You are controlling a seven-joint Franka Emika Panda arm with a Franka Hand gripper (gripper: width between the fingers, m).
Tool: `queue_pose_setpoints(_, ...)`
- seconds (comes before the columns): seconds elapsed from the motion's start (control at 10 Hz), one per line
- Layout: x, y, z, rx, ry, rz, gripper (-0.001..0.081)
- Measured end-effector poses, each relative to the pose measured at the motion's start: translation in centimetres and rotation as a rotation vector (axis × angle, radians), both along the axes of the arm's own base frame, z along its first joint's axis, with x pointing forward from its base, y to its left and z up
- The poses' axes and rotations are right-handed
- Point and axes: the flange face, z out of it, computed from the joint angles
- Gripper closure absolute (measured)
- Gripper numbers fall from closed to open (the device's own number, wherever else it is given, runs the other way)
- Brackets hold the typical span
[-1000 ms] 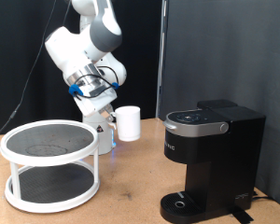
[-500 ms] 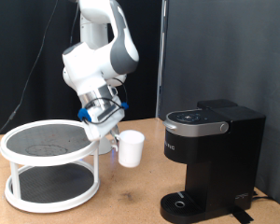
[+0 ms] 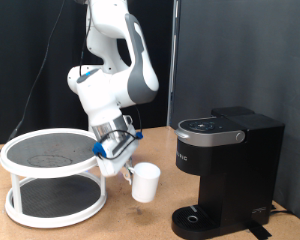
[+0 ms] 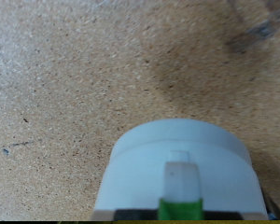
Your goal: Make a cup of coffee with the keurig machine
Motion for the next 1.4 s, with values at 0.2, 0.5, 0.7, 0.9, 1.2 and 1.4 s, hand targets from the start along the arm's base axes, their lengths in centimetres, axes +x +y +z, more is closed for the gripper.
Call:
queue_pose_setpoints(0.2, 1.1, 1.3, -1.7, 0.012, -0.032, 0.011, 0.0802)
queue_pose_setpoints(0.5, 2.3, 4.0, -3.0, 0.043, -0.084, 0.033, 0.0802)
queue_pose_setpoints(0.7, 2.7, 5.5, -3.3, 0.054, -0.102, 0.05, 0.0802)
queue_pose_setpoints(0.9, 2.8, 6.8, -3.1, 0.055, -0.115, 0.057, 0.0802)
queue_pose_setpoints(1.2, 3.4, 8.6, -3.0, 0.056, -0.128, 0.057, 0.0802)
queue_pose_setpoints(1.4, 3.9, 9.2, -3.4, 0.048, -0.126, 0.059, 0.0802)
